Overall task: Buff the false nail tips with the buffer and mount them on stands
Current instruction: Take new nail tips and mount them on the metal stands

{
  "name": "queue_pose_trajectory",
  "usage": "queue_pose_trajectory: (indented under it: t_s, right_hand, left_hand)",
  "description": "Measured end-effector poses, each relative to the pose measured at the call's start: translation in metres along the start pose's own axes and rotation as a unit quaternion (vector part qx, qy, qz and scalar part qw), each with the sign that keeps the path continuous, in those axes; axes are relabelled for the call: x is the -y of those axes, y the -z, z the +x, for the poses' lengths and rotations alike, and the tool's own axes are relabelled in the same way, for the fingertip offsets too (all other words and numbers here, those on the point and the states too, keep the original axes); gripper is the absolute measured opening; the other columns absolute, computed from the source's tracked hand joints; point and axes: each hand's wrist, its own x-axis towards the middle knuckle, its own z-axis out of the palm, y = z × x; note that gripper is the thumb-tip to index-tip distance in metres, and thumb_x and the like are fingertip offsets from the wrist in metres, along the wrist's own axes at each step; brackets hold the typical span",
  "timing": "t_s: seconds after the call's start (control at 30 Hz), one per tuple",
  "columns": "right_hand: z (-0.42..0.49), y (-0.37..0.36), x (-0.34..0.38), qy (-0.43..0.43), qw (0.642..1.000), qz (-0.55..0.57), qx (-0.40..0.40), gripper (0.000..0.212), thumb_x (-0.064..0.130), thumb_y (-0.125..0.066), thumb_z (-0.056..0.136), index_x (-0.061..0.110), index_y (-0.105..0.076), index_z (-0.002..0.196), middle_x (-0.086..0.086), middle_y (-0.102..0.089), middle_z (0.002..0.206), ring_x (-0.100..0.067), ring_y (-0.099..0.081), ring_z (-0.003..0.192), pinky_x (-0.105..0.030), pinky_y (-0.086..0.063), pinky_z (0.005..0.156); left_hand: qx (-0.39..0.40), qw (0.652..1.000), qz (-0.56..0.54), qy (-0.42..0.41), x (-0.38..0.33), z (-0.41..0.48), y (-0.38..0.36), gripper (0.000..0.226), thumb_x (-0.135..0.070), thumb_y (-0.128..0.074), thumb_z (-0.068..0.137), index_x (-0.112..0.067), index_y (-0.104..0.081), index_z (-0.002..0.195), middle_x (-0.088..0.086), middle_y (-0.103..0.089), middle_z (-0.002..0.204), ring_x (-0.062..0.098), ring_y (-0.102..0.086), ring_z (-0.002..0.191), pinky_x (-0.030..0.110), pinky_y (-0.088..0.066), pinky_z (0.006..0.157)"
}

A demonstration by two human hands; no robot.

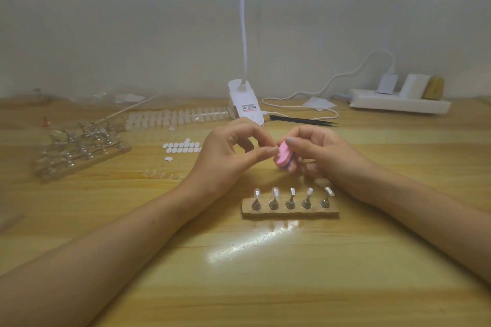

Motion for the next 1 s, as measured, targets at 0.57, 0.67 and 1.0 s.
queue_pose_trajectory:
  t_s: [0.57,0.67,1.0]
  right_hand:
    - [-0.024,-0.001,0.058,0.157,0.940,-0.303,0.022,0.028,0.025,-0.080,0.072,0.018,-0.076,0.099,0.009,-0.074,0.092,-0.013,-0.070,0.075,-0.026,-0.056,0.051]
    - [-0.034,-0.009,0.056,0.195,0.921,-0.336,-0.034,0.024,0.026,-0.079,0.073,0.014,-0.076,0.094,0.014,-0.071,0.087,-0.014,-0.069,0.077,-0.021,-0.054,0.051]
    - [-0.060,-0.022,0.052,0.181,0.925,-0.288,-0.169,0.020,0.037,-0.082,0.070,0.028,-0.072,0.085,0.012,-0.069,0.090,-0.012,-0.062,0.085,-0.019,-0.049,0.057]
  left_hand:
    - [0.090,0.980,-0.101,0.145,-0.022,0.001,0.007,0.021,-0.048,-0.072,0.071,-0.029,-0.068,0.064,-0.017,-0.049,0.055,0.000,-0.036,0.049,0.011,-0.028,0.046]
    - [0.107,0.976,-0.109,0.154,-0.025,0.002,0.007,0.020,-0.052,-0.070,0.070,-0.034,-0.069,0.060,-0.020,-0.048,0.050,-0.001,-0.037,0.047,0.017,-0.027,0.049]
    - [0.132,0.989,-0.003,0.073,-0.049,0.009,0.015,0.034,-0.060,-0.072,0.064,-0.035,-0.072,0.087,-0.020,-0.069,0.080,-0.003,-0.060,0.070,0.016,-0.044,0.069]
